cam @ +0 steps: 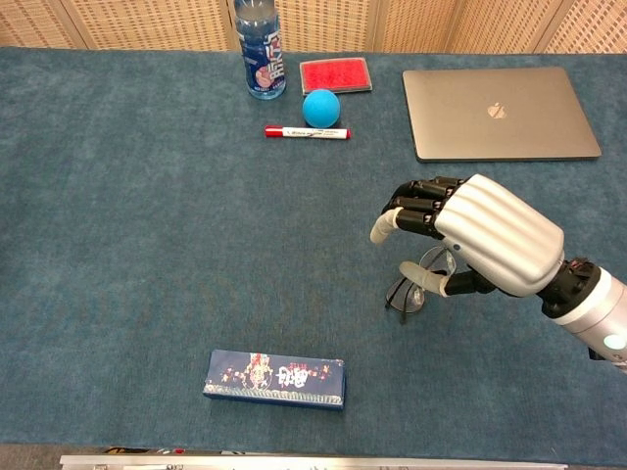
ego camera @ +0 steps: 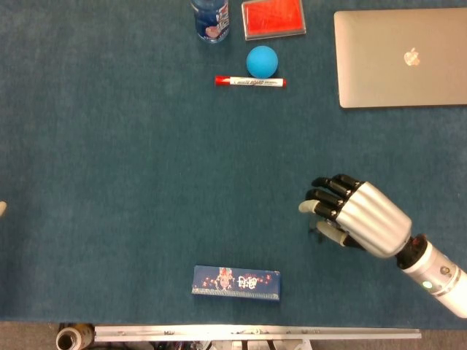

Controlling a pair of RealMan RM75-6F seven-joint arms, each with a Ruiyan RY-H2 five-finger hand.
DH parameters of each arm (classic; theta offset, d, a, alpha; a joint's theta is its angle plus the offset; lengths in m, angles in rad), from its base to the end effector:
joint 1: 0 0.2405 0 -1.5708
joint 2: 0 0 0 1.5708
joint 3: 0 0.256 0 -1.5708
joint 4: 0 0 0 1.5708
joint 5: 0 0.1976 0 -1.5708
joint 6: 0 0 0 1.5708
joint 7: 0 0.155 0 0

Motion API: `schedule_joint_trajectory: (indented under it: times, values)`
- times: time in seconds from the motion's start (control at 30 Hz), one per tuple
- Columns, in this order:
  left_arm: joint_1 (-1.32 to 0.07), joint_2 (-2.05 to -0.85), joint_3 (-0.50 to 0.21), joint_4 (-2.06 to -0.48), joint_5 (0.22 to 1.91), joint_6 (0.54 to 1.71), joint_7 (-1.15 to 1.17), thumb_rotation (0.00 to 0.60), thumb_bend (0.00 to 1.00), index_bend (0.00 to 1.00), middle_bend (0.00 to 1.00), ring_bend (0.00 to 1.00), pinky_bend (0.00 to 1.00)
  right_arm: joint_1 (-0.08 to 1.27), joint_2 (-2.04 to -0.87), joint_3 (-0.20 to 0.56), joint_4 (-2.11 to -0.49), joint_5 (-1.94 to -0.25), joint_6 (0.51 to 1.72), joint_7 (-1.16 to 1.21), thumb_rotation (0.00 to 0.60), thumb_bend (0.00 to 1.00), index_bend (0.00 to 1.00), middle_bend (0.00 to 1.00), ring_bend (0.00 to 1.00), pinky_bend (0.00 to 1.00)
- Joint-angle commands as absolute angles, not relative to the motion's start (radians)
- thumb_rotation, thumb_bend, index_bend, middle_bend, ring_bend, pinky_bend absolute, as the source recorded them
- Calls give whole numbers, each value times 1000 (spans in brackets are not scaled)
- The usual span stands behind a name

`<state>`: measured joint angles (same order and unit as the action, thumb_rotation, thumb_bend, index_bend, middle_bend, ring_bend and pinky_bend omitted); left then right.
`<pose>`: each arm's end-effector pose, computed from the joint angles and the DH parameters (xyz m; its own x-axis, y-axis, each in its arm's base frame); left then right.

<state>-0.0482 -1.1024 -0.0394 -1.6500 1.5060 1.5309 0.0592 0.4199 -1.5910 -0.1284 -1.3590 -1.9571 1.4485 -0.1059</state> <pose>-0.3040 0.1773 0.1769 0.4308 -0.0166 0.9023 0.9024 0.0180 -0.4306 -0.1732 -0.2007 -0.0047 0.3788 -0.0407 0.9246 -0.6304 -0.7427 0.2256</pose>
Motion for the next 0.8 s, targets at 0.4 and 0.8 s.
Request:
schedule_joint_trajectory:
  times: [0.4, 0.8]
  values:
    - [-50, -1107, -38, -1650, 1503, 1526, 71, 600, 0, 471, 425, 312, 467, 404, -1566, -120, -1330, -1931, 1454, -110, 600, 324, 404, 447, 298, 437]
    - [-48, -1106, -38, -1651, 1507, 1532, 70, 600, 0, 471, 425, 312, 467, 386, -1571, -119, -1280, -1900, 1446, -102, 600, 325, 404, 447, 298, 437]
